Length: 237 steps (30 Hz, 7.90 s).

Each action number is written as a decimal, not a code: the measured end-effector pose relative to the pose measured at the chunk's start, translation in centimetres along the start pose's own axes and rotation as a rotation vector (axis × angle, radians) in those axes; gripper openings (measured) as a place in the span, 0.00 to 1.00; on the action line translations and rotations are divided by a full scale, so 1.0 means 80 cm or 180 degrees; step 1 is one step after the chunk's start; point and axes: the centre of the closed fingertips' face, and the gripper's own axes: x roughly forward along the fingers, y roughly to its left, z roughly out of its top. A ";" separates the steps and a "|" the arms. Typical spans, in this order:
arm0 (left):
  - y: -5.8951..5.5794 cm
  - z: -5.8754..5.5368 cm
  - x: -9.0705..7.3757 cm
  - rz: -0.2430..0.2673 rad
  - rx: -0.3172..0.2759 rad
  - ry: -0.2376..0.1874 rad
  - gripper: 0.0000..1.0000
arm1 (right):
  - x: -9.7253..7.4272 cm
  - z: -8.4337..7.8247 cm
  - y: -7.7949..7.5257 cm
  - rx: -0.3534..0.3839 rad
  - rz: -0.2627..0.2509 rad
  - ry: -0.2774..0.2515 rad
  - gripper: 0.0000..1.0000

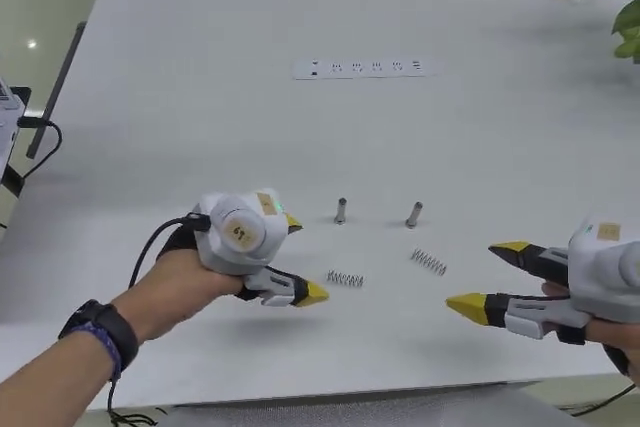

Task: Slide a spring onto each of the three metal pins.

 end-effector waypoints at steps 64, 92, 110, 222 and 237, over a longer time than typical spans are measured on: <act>-0.026 -0.044 0.087 -0.0327 0.0110 0.0457 0.03 | -0.014 -0.019 -0.006 0.0131 -0.0069 -0.0012 0.59; -0.015 -0.029 0.036 -0.0201 0.0040 0.0259 0.02 | -0.004 -0.010 0.004 0.0075 0.0044 -0.0039 0.56; -0.018 0.002 0.002 -0.0109 0.0119 0.0042 0.02 | 0.009 0.001 0.024 -0.0002 0.0256 -0.0082 0.51; -0.108 0.123 -0.004 -0.0511 0.0784 -0.0521 0.02 | 0.009 0.076 0.107 -0.1508 0.1238 0.0382 0.13; -0.106 0.126 -0.008 -0.0496 0.0784 -0.0551 0.02 | 0.010 0.073 0.110 -0.2044 0.1320 0.0693 0.18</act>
